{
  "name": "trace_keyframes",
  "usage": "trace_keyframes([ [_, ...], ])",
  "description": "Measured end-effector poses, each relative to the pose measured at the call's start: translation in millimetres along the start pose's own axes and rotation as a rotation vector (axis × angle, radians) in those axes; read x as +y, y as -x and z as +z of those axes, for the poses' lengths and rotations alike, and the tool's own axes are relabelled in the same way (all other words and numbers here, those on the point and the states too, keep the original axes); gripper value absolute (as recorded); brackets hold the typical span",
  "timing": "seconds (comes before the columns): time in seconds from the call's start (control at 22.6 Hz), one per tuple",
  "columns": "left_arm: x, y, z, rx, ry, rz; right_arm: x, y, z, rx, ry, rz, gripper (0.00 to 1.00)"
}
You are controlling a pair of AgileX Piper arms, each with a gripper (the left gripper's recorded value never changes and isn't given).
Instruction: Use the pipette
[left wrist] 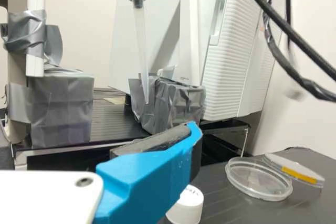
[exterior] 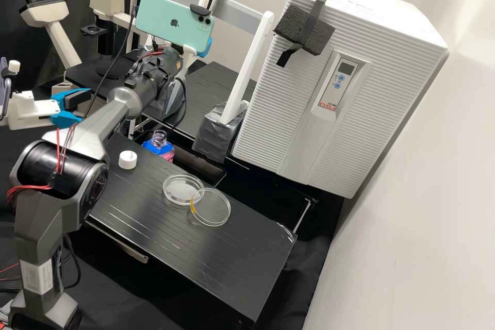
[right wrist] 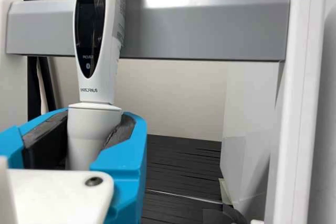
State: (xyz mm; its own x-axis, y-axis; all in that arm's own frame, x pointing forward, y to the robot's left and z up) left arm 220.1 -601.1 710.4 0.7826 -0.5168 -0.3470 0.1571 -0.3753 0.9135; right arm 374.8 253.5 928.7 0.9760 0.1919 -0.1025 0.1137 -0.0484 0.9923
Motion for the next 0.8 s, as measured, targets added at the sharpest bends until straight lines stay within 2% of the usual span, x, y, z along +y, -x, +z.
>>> trace_keyframes([
  [0.18, -0.3, 0.0, -0.1, 0.001, 0.000, -0.004, 0.5, 0.0, 0.4, 0.000, 0.002, 0.001, 0.00],
  [0.31, -0.3, 0.0, -0.1, 0.001, 0.000, -0.004, -2.2, -0.2, 3.3, -0.008, -0.012, -0.008, 0.00],
  [0.53, -0.3, 0.0, -0.1, 0.001, 0.000, -0.004, -4.1, -0.3, 5.1, -0.008, -0.015, -0.010, 0.00],
  [0.57, -0.3, 0.0, -0.1, 0.001, 0.000, -0.004, -4.1, -0.3, 5.1, -0.008, -0.015, -0.010, 1.00],
  [0.8, -0.6, 0.0, 0.4, 0.003, 0.004, -0.003, -4.0, -0.3, 5.2, -0.008, -0.010, -0.010, 1.00],
])
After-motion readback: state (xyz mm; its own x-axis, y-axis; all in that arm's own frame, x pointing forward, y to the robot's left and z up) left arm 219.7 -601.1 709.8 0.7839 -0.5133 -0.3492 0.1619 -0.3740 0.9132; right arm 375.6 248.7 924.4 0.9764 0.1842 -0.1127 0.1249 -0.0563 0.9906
